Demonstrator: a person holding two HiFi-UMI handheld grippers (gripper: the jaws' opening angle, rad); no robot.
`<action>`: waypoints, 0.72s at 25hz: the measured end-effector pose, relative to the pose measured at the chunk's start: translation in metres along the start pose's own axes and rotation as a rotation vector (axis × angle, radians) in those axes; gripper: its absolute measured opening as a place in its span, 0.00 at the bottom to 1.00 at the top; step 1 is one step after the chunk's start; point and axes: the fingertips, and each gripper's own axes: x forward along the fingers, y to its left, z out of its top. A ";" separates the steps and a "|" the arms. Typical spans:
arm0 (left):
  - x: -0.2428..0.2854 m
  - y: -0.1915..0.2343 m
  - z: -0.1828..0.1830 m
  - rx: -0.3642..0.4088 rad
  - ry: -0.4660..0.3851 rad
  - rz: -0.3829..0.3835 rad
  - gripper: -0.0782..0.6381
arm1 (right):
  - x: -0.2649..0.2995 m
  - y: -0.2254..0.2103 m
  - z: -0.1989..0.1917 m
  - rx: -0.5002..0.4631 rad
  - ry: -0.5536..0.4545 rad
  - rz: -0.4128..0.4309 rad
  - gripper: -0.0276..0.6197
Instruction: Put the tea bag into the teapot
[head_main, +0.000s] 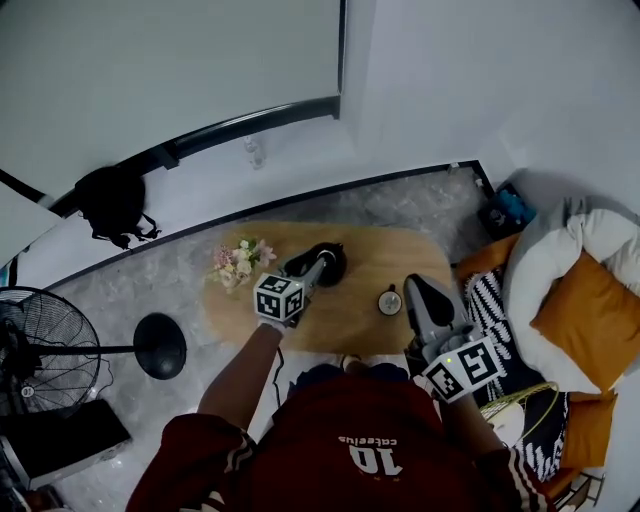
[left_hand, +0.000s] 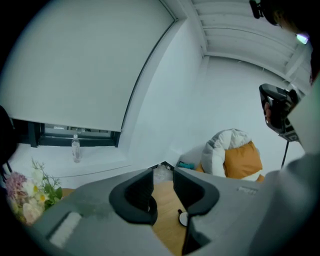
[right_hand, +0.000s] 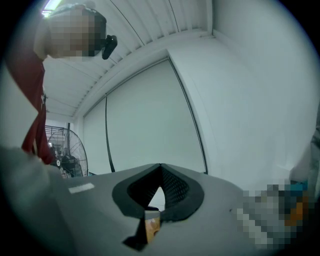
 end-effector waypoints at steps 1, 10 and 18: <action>-0.006 -0.003 0.004 0.004 -0.011 -0.001 0.27 | -0.002 0.005 0.003 -0.005 -0.007 0.003 0.05; -0.066 -0.039 0.037 0.036 -0.107 0.000 0.27 | -0.023 0.049 0.033 -0.027 -0.046 0.024 0.05; -0.130 -0.072 0.067 0.100 -0.174 0.000 0.27 | -0.046 0.083 0.047 -0.037 -0.088 0.031 0.05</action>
